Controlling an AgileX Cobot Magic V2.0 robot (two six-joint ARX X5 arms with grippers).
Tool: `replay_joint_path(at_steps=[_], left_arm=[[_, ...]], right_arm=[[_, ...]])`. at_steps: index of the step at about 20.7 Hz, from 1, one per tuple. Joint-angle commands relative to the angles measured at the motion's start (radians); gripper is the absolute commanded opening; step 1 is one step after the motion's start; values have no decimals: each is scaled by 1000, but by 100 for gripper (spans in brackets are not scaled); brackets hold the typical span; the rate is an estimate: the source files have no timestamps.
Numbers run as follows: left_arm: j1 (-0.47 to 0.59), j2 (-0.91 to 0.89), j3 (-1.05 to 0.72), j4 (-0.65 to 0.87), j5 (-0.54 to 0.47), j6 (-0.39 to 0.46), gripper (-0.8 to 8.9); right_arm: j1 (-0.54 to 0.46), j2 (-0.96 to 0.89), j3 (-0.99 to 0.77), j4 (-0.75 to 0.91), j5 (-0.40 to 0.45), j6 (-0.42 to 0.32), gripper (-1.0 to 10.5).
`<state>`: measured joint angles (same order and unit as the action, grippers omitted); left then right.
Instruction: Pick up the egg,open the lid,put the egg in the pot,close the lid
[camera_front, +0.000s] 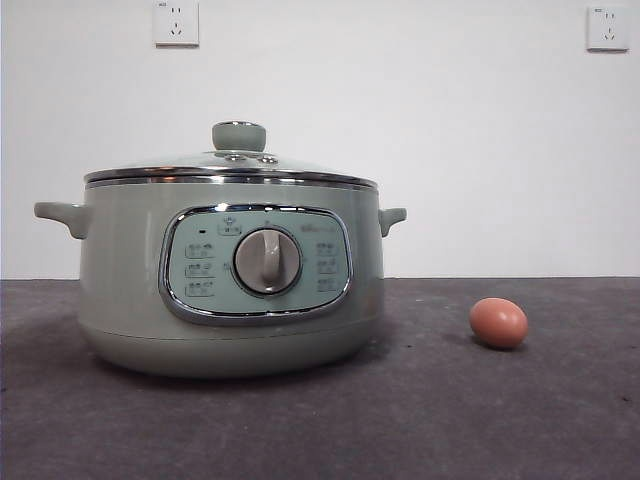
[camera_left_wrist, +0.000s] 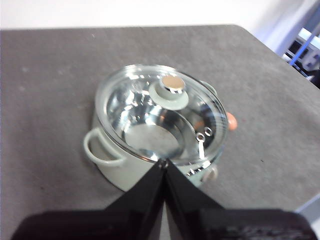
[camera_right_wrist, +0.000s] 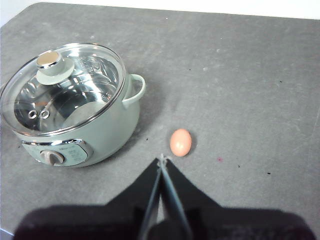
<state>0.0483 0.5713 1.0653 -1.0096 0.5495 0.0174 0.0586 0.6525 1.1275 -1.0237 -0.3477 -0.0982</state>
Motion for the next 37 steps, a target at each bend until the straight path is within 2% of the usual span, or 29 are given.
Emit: replay_joint_path(at_steps=[1,2,3,4,5,14,21,31,37], left_arm=[[-3,13,2,-3,47,13,98],[-3,19,2,-2,66,13,260],[-3,26,2,1,76,13,475],[-3,33,2,0,80,11,645],[-3,37,2,0,80,9,689],[-30,138,30,67,80,9,688],[-156,445,198,129,69,15,688],[-441,896,454,146,-275,111,688],[-504,1036,467,194,-344,118,688]], right_arm=[[1,0,2,5,-5,-7,198],[1,-1,3,5,-5,-6,322],[1,-1,3,4,-5,-6,436],[1,-1,3,4,-5,-6,537],[1,-1,3,4,-5,-6,582],[1,44,3,6,-5,16,600],[1,190,3,37,-63,28,599],[1,341,7,42,-72,27,599],[1,345,7,48,-72,27,599]])
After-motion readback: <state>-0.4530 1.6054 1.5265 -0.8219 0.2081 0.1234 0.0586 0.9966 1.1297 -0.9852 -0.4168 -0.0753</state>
